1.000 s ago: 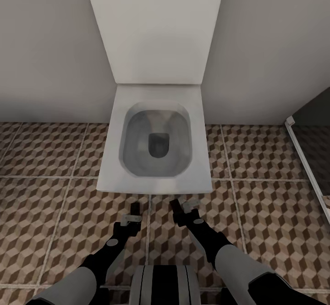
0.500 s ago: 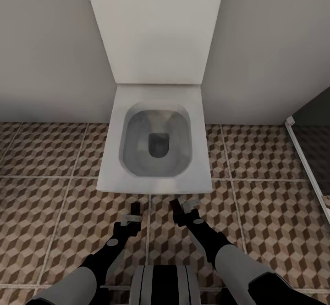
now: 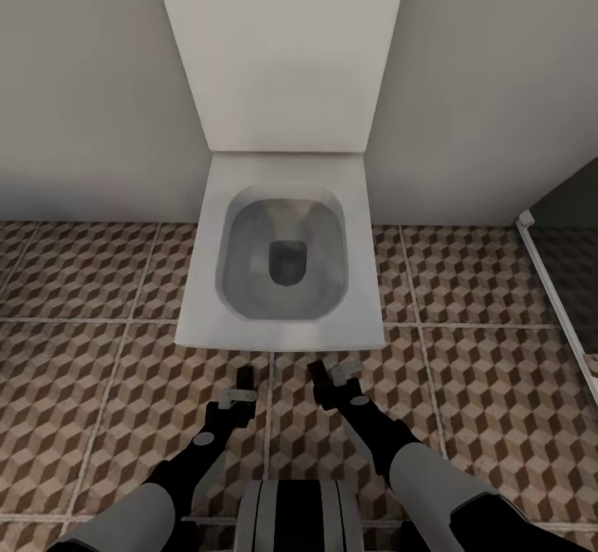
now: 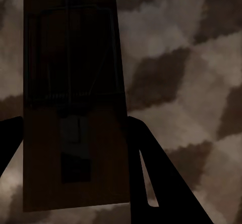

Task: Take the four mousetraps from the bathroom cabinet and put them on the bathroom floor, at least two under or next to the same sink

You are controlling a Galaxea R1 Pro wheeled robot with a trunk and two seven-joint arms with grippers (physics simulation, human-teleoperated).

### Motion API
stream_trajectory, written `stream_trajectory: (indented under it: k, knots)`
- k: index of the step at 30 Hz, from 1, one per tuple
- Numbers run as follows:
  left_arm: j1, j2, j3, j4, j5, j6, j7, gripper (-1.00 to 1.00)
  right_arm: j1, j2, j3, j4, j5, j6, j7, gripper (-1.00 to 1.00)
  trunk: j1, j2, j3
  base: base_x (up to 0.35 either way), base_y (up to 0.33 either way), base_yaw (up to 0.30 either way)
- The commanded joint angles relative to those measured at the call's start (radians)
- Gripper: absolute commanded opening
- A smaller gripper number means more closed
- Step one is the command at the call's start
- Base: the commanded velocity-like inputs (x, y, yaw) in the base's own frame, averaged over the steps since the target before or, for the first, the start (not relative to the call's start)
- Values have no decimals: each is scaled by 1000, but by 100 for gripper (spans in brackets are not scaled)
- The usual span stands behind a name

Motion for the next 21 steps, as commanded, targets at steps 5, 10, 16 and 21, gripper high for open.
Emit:
stream_trajectory:
  k: [5, 10, 16, 21]
  knots:
    - [-1, 1, -8, 1, 8, -4, 6, -100, 0, -1, 8, -2, -7, 6, -6, -100, 0, 0, 0, 0, 0, 0]
    - [-1, 1, -9, 1, 8, -4, 6, -100, 0, -1, 8, -2, -7, 6, -6, 100, 0, 0, 0, 0, 0, 0]
    - [-1, 1, -9, 1, 9, -4, 6, -100, 0, -1, 8, -2, -7, 5, -6, 100, 0, 0, 0, 0, 0, 0]
    - [-1, 1, -9, 1, 9, -4, 6, -100, 0, -1, 8, -2, -7, 0, -6, 100, 0, 0, 0, 0, 0, 0]
